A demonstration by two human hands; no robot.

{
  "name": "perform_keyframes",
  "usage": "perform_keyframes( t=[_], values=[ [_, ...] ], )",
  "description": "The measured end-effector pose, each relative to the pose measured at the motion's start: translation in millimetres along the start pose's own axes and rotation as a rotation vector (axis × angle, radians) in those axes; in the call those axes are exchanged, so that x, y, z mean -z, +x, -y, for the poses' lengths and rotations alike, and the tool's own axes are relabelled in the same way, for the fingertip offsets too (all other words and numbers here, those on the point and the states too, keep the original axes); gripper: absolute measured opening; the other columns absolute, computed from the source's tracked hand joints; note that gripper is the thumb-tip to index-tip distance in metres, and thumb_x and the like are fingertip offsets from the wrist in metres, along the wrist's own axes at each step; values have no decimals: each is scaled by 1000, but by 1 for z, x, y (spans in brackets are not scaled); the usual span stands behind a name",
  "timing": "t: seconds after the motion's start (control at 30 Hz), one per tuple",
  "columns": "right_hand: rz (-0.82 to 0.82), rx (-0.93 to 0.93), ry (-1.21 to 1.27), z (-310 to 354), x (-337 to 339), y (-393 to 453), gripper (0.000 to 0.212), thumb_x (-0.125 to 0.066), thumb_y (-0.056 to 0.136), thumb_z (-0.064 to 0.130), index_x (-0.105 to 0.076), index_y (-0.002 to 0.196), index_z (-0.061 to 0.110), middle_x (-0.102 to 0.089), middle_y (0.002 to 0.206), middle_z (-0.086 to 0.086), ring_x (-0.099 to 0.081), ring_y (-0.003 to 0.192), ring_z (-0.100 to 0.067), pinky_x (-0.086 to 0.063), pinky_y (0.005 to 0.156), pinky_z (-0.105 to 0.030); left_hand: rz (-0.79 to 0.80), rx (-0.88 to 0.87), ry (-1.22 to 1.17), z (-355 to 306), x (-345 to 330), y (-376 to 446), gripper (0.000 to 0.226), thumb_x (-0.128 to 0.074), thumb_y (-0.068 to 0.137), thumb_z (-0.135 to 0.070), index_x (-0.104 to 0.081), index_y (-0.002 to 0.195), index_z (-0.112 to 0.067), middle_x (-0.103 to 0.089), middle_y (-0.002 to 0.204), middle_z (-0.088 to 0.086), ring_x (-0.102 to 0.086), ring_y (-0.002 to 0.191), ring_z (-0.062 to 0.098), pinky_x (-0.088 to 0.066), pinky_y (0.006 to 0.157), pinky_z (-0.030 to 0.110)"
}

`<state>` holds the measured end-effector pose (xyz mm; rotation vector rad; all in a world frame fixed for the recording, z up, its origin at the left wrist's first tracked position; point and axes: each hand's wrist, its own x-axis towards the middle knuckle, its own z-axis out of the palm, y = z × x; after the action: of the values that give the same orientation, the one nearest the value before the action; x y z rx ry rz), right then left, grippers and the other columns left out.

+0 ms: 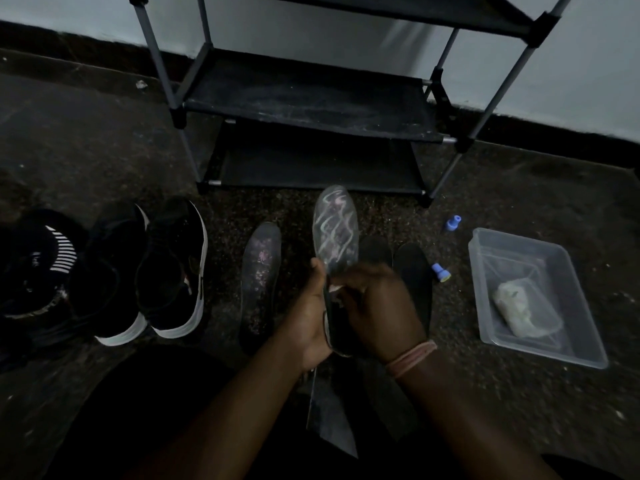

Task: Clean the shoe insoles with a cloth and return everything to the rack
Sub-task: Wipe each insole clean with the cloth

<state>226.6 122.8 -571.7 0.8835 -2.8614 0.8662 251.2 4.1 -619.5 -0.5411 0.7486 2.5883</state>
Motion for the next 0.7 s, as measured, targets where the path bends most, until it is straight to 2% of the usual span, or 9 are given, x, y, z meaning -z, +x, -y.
perform_keyframes(
  t=[0.07,0.17,0.2,0.37,0.43,0.5,0.57,0.63,0.7],
  values=[
    [13,36,28,3,3,1,23,-64,78,10,-77,93,23,-73,91,3,-62,86,-17,-50,79,-31,-7,-8,-16,-3,0,-1,74,-30,98,-68,-68,126,-10,-69,125,19,-70,110,29,-53,92,42],
    [-197,-102,-31,-27,12,7,21,-65,73,9,-77,88,18,-73,83,-2,-65,78,-23,-52,74,-38,-16,-1,68,2,-3,1,72,-31,99,-67,-64,135,-13,-55,144,18,-57,127,29,-40,113,46],
    [-216,-128,-34,-29,13,6,21,-62,73,9,-76,87,18,-72,83,-3,-65,77,-24,-52,74,-40,-8,7,81,4,-4,1,72,-31,98,-67,-61,137,-15,-55,144,16,-55,129,29,-39,115,46],
    [32,25,150,11,-1,0,26,-63,80,4,-77,91,22,-74,94,4,-66,90,-11,-53,85,-29,-10,22,-52,-5,4,1,79,-30,96,-70,-61,134,-7,-67,128,20,-69,111,31,-58,86,40],
    [-32,-77,196,-3,4,6,26,-68,80,0,-78,90,22,-75,92,6,-68,88,-8,-55,85,-34,14,15,-76,-7,2,0,75,-30,100,-66,-67,128,-7,-67,128,20,-69,112,31,-60,86,40],
    [-124,-151,137,-16,9,6,24,-69,79,0,-77,88,21,-76,89,4,-69,85,-16,-56,81,-40,31,25,-65,-6,-2,-1,73,-29,101,-64,-70,125,-9,-68,127,18,-69,112,29,-60,87,39],
    [-31,-108,126,-2,10,1,24,-68,79,2,-76,84,25,-75,89,7,-69,84,-13,-56,80,-39,18,40,-65,-9,1,2,76,-28,100,-67,-66,131,-10,-66,132,17,-67,116,28,-58,90,40],
    [186,-56,253,19,9,-7,23,-68,81,5,-76,83,26,-75,87,12,-69,83,0,-56,82,-28,-35,14,-89,-15,8,6,80,-28,97,-70,-61,137,-8,-59,141,15,-60,127,27,-51,97,41],
    [205,-77,299,17,10,-4,22,-68,83,4,-77,85,24,-75,87,14,-69,82,3,-56,82,-24,-72,-25,-106,-19,10,8,78,-30,98,-69,-60,136,-7,-59,141,15,-58,128,26,-47,101,43]
  ],
)
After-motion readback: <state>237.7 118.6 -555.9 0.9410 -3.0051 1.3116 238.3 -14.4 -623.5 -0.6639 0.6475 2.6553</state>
